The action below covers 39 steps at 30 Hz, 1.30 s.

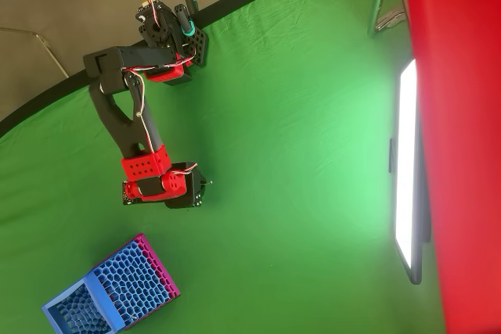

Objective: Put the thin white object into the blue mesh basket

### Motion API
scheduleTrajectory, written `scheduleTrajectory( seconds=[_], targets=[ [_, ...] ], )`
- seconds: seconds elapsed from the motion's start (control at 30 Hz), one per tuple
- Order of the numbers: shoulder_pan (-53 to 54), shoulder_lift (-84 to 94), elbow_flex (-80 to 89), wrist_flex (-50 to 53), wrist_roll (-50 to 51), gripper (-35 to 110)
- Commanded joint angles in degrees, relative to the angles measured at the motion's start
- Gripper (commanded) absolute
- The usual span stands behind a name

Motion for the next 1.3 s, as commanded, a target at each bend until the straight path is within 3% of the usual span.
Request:
scheduleTrajectory(
  seconds=[0.0, 0.7, 1.27],
  targets=[
    [0.3, 4.6, 0.3, 0.4, 0.3, 5],
    [11.1, 15.8, -9.2, 2.6, -7.8, 5],
    [22.5, 11.1, -35.3, 2.6, -15.4, 5]
  ],
)
